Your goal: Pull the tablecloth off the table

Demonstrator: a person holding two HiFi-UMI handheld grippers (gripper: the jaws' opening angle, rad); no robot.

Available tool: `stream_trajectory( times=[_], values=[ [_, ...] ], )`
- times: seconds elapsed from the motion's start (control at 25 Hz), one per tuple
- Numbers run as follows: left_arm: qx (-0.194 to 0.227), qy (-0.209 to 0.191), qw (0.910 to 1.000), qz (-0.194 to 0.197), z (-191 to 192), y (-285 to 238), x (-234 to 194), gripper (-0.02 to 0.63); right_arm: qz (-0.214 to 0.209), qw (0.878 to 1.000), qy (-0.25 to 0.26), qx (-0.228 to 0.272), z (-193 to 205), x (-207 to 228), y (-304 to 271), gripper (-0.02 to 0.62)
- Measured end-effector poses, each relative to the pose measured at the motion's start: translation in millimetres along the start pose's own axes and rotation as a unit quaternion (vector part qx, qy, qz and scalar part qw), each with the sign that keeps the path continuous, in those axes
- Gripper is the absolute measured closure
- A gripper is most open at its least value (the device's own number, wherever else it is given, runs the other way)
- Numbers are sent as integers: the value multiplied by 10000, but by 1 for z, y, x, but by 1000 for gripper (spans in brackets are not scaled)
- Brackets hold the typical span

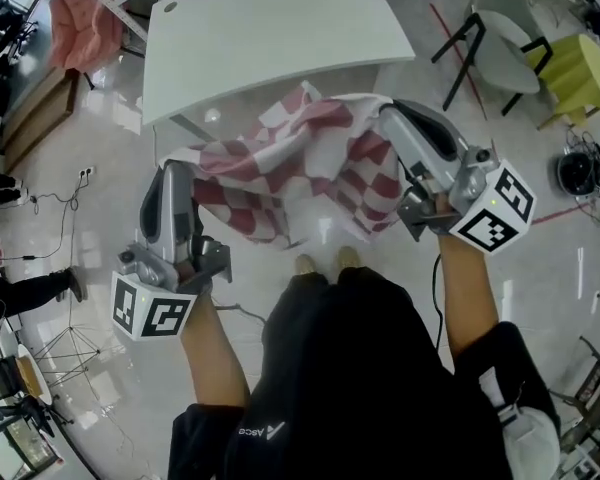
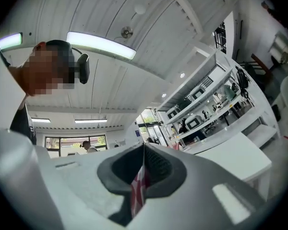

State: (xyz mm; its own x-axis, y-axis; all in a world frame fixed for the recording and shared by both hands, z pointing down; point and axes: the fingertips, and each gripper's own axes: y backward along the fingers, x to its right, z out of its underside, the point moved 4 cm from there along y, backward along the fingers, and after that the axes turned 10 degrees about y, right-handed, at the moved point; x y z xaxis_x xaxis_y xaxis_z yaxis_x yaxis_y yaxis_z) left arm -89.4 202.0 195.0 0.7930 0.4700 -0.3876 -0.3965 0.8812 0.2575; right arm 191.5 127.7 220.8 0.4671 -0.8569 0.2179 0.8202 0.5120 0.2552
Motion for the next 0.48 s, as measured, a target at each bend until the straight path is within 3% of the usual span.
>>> stream_trajectory(
  times=[0.48],
  values=[
    [68, 189, 9997, 166, -22, 32, -7, 597, 194, 9992, 334, -98, -10, -40, -1, 589]
  ],
)
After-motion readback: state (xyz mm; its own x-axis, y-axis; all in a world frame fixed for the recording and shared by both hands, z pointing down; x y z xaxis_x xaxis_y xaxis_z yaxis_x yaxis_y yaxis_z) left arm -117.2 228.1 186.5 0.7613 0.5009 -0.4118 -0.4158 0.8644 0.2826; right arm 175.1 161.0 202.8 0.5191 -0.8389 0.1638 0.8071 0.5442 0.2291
